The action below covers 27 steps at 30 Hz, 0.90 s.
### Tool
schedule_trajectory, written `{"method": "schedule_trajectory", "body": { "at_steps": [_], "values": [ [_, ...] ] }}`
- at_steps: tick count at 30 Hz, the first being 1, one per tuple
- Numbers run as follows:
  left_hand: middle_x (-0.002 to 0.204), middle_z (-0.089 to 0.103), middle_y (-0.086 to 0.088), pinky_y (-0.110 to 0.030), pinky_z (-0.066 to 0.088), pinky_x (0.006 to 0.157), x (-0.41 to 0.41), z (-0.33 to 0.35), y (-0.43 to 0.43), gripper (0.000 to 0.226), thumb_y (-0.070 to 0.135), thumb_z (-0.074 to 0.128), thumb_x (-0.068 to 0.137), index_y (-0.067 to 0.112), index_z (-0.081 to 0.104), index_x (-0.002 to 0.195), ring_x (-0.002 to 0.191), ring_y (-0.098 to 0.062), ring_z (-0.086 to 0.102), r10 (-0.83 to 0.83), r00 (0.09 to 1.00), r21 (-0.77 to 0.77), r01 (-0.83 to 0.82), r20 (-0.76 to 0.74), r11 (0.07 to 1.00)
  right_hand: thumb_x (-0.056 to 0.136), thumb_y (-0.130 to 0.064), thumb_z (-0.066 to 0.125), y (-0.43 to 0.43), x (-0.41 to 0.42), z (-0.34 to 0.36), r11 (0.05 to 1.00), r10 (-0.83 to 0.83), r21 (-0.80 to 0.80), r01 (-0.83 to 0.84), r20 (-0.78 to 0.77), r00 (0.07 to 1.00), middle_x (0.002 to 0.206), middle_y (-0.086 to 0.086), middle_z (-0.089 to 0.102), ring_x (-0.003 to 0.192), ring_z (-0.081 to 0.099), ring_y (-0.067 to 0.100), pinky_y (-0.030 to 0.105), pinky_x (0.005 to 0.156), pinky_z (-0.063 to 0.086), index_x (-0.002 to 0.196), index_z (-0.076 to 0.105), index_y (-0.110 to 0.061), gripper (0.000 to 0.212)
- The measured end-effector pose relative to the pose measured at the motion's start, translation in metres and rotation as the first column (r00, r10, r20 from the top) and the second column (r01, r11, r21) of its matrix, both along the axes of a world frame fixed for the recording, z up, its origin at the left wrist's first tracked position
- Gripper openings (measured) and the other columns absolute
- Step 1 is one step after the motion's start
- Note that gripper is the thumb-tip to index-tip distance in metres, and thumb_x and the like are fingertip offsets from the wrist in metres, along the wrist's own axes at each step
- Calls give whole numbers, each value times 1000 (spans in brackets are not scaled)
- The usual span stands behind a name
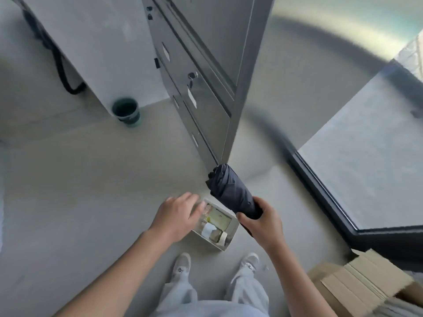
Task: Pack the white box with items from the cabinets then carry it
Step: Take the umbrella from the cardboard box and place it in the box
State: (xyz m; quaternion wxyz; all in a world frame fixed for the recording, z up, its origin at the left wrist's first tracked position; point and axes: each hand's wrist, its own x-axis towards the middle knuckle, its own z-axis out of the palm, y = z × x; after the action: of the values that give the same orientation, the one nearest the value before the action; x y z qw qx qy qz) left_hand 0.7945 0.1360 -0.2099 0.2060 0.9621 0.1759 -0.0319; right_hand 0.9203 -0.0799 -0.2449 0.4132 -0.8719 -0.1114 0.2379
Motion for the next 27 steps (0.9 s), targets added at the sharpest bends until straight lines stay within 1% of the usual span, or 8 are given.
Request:
{"method": "schedule_trajectory", "body": {
  "at_steps": [2,6,8,11,18,22,24,27],
  "values": [
    [98,66,4,-31,36,68,-1,-18,-9,43,49,30,99,23,63,107,83,-24,62,97,995,-19,-98,-7,995,67,-41,76,-3,15,-22,998,58,-25,-60,-58,997,75,-13,69,65,65,11,35,63,55,95,64,-36,31],
    [101,67,3,-36,46,74,-3,-46,-31,36,44,36,100,21,63,107,87,-26,63,221,974,-60,-224,-53,973,69,-35,78,-6,35,-62,977,193,-66,-202,-123,974,68,-3,69,60,67,25,40,60,55,93,65,-29,28],
    [102,68,2,-38,48,74,-5,-66,-42,32,41,39,101,21,63,109,88,-27,63,284,957,-93,-289,-65,953,69,-32,78,-8,43,-86,964,239,-88,-252,-135,962,68,0,68,62,67,28,38,58,53,90,65,-26,25],
    [105,69,1,-38,50,74,-5,-105,-52,32,39,41,101,21,64,113,88,-28,64,342,938,-137,-347,-56,928,69,-33,79,-8,44,-120,942,289,-136,-307,-137,947,70,-3,66,66,63,19,30,55,47,90,64,-26,26],
    [99,69,-3,-39,46,75,-6,-247,-70,30,36,45,100,14,66,104,91,-31,63,267,944,-232,-309,-195,922,65,-46,70,-17,36,-247,919,282,-234,-317,-171,944,75,-4,66,71,61,20,35,61,50,93,63,-24,36],
    [101,68,-2,-41,47,78,-7,-342,-61,31,38,44,100,16,64,105,94,-29,61,278,938,-236,-324,-208,916,69,-38,76,-15,34,-349,896,269,-305,-323,-205,941,78,-5,69,75,65,22,38,63,53,95,64,-24,32],
    [101,69,-1,-39,47,76,-8,-395,-55,31,39,44,100,16,65,106,90,-29,62,299,932,-241,-344,-206,907,71,-34,78,-14,35,-404,884,258,-342,-317,-207,944,75,-6,67,73,64,21,33,59,49,94,64,-25,29],
    [102,69,0,-38,47,72,-5,-474,-41,32,40,44,100,17,65,107,87,-29,63,280,941,-234,-321,-189,918,69,-36,78,-5,38,-485,893,242,-348,-284,-160,957,67,-13,64,66,61,6,23,52,38,91,63,-31,27]
  ]
}}
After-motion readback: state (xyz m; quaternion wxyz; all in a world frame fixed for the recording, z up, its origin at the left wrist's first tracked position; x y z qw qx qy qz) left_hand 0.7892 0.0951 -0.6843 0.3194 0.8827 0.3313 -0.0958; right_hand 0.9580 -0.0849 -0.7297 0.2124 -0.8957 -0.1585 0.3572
